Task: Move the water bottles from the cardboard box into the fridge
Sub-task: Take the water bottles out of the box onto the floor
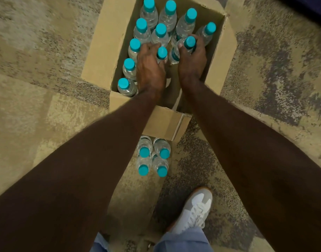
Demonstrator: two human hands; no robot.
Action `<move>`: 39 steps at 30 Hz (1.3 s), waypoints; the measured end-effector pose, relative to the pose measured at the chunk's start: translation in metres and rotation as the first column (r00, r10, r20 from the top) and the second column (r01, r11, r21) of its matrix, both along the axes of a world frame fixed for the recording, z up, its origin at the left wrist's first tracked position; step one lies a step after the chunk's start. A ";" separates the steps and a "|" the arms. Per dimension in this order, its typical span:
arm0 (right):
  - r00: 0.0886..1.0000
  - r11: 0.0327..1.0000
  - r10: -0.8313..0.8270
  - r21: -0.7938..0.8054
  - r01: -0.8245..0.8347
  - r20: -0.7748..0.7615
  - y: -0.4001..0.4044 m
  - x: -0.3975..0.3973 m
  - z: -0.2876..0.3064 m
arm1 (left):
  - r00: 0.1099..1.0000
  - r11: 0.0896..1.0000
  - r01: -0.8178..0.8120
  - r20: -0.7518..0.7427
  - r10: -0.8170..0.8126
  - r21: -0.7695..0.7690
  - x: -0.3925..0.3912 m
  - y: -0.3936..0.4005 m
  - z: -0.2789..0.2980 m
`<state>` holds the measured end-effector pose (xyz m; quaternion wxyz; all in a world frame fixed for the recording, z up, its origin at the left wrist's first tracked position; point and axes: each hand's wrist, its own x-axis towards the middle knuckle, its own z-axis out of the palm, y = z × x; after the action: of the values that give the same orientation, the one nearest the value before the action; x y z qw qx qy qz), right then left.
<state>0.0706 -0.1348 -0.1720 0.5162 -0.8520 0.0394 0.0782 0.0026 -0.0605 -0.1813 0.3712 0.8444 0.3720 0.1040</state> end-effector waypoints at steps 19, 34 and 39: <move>0.952 0.995 0.096 0.010 -0.103 0.291 -0.032 -0.021 0.067 | 0.906 0.962 -0.015 0.403 0.129 -0.273 -0.027 0.016 0.063; 0.933 0.969 0.100 0.179 -0.170 0.345 -0.064 -0.088 0.131 | 0.836 0.923 0.128 0.540 0.095 -0.362 -0.086 0.013 0.122; 0.905 0.970 0.165 0.102 -0.221 0.392 -0.075 -0.111 0.152 | 0.838 0.919 0.181 0.545 0.043 -0.350 -0.110 0.016 0.139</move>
<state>-0.0399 -0.2093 -0.0196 0.5638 -0.8110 -0.1520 -0.0355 -0.1076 -0.0442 -0.0424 0.6242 0.7028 0.2335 0.2488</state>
